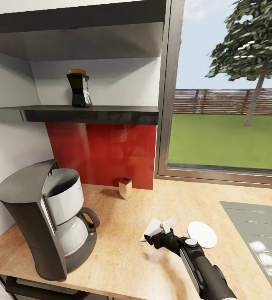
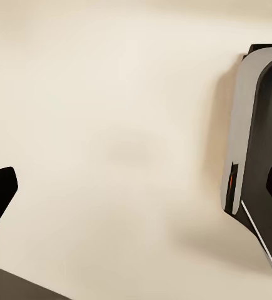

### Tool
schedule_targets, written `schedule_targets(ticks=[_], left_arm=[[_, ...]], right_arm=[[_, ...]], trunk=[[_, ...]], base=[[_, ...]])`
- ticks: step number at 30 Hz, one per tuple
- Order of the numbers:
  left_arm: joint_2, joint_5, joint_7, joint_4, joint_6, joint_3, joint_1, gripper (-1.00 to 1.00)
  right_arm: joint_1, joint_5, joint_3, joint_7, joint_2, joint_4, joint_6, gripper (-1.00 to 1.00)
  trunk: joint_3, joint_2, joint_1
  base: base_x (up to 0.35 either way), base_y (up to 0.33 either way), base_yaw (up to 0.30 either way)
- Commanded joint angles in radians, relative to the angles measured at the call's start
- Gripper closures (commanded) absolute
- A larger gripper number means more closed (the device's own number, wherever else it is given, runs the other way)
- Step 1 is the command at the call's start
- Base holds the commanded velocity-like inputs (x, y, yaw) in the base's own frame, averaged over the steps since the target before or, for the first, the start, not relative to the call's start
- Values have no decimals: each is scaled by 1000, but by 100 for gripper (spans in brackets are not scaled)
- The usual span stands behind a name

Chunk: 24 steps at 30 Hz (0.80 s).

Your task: Set up a coffee station on the kitchen countertop: keep the coffee maker on the countertop, move the bottle of coffee from the kitchen shelf to the counter next to the coffee maker, place a paper coffee filter on top of the coffee maker, put the saucer next to the coffee maker with the coffee cup on the saucer, and place the electric kettle next to the coffee maker.

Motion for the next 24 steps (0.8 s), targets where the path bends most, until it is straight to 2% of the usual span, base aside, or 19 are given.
schedule_targets(ticks=[1, 24], left_arm=[[0, -1, 2, 1, -3, 1, 0, -100], [0, -1, 4, 1, -3, 1, 0, -100]], right_arm=[[0, 10, -1, 6, 0, -1, 2, -100], [0, 10, -1, 6, 2, -1, -3, -100]], trunk=[[0, -1, 0], [0, -1, 0]], base=[[0, 0, 0], [0, 29, 0]])
